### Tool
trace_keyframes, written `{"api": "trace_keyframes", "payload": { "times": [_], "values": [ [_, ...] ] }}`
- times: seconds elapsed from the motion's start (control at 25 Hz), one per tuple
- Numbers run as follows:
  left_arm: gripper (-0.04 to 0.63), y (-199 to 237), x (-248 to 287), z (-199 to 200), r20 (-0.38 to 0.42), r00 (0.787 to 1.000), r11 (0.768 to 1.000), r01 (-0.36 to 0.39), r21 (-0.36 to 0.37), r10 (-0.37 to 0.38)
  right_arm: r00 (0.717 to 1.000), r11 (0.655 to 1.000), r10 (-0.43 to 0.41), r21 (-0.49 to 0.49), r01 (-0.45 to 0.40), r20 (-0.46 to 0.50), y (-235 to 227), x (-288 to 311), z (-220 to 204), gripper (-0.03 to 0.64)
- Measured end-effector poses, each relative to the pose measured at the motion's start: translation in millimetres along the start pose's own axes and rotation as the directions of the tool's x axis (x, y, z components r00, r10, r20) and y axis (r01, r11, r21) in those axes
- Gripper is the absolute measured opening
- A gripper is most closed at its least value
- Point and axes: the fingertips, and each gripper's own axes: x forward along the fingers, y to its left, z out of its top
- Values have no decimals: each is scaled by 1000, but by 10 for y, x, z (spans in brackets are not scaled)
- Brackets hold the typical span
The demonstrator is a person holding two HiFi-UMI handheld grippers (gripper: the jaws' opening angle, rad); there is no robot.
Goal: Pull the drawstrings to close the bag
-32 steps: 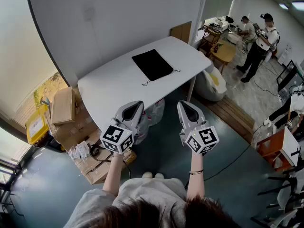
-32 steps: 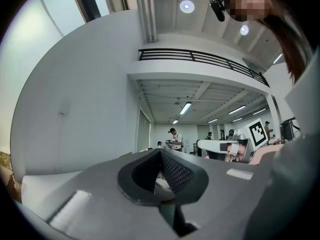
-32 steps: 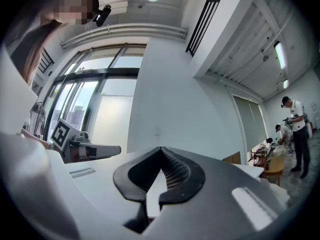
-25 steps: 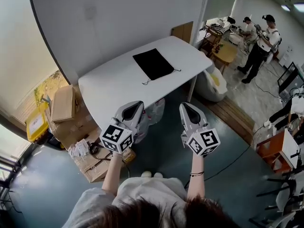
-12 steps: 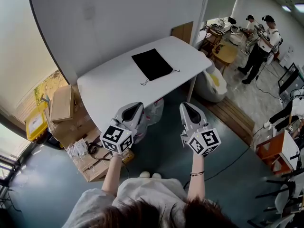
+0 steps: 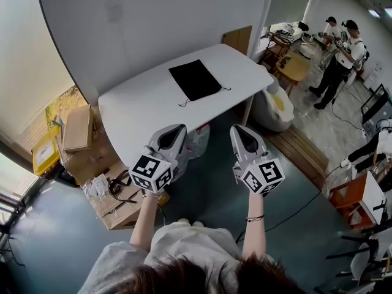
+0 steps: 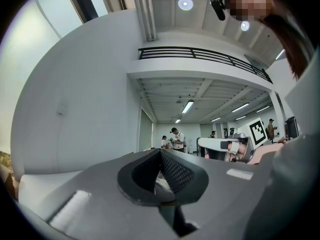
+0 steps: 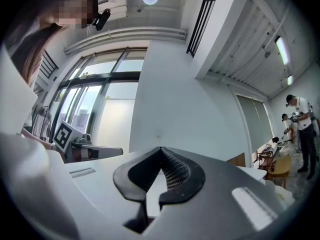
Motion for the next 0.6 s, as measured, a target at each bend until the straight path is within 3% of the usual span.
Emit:
{"api": "trace_keyframes", "payload": {
  "times": [0.6],
  "values": [
    [-15,87,362,-124,-19,1000,1000,-22,-20,21,1000,1000,-4,25,4,-5,-366,186,-93,12]
  ]
}}
